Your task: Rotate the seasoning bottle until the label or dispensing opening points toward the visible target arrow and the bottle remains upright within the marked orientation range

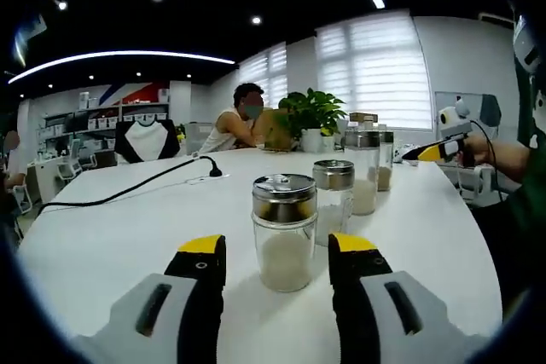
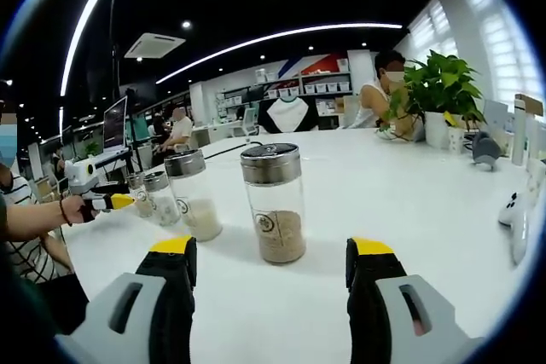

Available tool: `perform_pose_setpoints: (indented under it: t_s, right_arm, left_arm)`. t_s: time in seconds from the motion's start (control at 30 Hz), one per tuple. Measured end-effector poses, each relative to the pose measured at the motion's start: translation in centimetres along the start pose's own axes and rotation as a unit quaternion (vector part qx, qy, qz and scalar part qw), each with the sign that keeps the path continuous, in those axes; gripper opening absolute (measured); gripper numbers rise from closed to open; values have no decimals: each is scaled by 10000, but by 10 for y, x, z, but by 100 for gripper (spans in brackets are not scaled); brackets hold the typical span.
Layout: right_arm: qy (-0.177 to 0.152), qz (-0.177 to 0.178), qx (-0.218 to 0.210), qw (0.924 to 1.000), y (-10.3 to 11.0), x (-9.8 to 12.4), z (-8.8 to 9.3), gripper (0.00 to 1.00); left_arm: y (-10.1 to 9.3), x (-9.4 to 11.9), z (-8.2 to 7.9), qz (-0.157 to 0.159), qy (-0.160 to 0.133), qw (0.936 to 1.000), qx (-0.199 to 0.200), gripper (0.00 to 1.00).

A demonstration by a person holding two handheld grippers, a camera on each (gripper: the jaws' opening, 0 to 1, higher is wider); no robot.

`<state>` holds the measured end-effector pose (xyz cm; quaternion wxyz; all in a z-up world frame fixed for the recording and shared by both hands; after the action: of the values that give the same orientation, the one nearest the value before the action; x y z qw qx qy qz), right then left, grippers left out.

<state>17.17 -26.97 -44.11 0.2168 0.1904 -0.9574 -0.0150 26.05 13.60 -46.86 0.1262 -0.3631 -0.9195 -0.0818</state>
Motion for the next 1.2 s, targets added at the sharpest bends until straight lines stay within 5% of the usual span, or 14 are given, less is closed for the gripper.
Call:
perform_pose_setpoints:
  t_s: [0.4,0.6,0.77,1.2]
  right_arm:
    - [-9,76,162,9998,2,2,-1,72]
    - [-100,112,113,9998,0,4,-4,72]
    - [-97,103,95,9999,1,2,-3,72]
    - [-100,61,78,9999,1,-1,-3,72]
  left_arm:
    - [-25,9,-4,-1190,9,9915,529,48]
    - [-38,1,-14,-1359,-82,9890,582,47]
    - [-38,-9,-13,-1734,-102,9794,1033,47]
    - [-44,-24,-13,-2366,-30,9650,1133,46]
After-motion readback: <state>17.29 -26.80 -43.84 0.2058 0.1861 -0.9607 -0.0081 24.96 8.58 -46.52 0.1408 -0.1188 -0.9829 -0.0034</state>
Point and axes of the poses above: the point that each gripper's makers call its tool centre point, and the gripper's own axes: x roughly backward along the fingers, y roughly to its left, z roughly out of its underside, the point moved 9 cm from there along x, roughly backward along the fingers, and after that the axes turned 8 degrees about y, right-handed, at the moved point
